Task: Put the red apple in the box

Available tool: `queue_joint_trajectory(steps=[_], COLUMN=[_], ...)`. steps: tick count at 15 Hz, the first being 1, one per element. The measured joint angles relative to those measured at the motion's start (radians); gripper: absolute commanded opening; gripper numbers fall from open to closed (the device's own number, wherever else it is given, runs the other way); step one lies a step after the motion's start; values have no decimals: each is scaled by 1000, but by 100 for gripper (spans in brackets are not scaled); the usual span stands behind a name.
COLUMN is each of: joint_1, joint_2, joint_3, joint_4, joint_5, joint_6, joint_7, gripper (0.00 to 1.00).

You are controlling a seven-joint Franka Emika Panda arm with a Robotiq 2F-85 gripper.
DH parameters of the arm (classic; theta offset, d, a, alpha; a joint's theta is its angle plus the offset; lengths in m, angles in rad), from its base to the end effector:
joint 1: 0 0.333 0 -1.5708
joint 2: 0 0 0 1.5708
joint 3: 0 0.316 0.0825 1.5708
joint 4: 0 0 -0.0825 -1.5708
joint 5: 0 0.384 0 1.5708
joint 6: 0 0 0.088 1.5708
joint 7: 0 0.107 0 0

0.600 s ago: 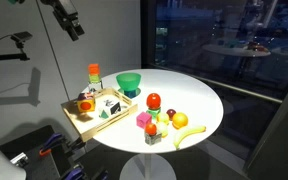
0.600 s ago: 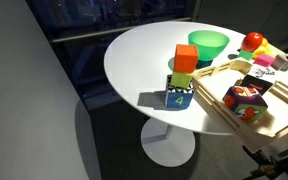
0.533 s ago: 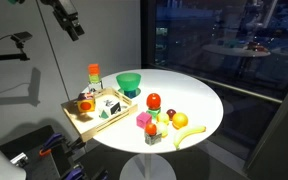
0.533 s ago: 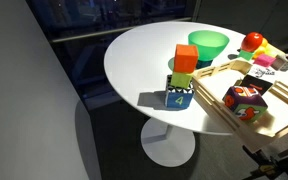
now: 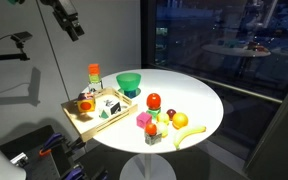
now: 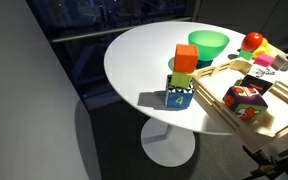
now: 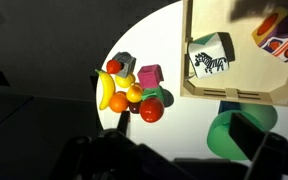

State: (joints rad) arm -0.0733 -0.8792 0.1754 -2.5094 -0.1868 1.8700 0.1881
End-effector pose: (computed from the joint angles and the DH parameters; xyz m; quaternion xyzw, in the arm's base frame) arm 0.3093 0.0305 0.5733 0.9796 -0.0483 0.1311 0.1442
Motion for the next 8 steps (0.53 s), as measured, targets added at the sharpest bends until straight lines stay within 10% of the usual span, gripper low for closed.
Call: queue_joint_trajectory(steps=[8], joint_1=[0], joint_2=[64], joint_3=[-32], joint_4=[15], joint_5=[0], joint_6=[1], joint_7=[0], gripper=[100])
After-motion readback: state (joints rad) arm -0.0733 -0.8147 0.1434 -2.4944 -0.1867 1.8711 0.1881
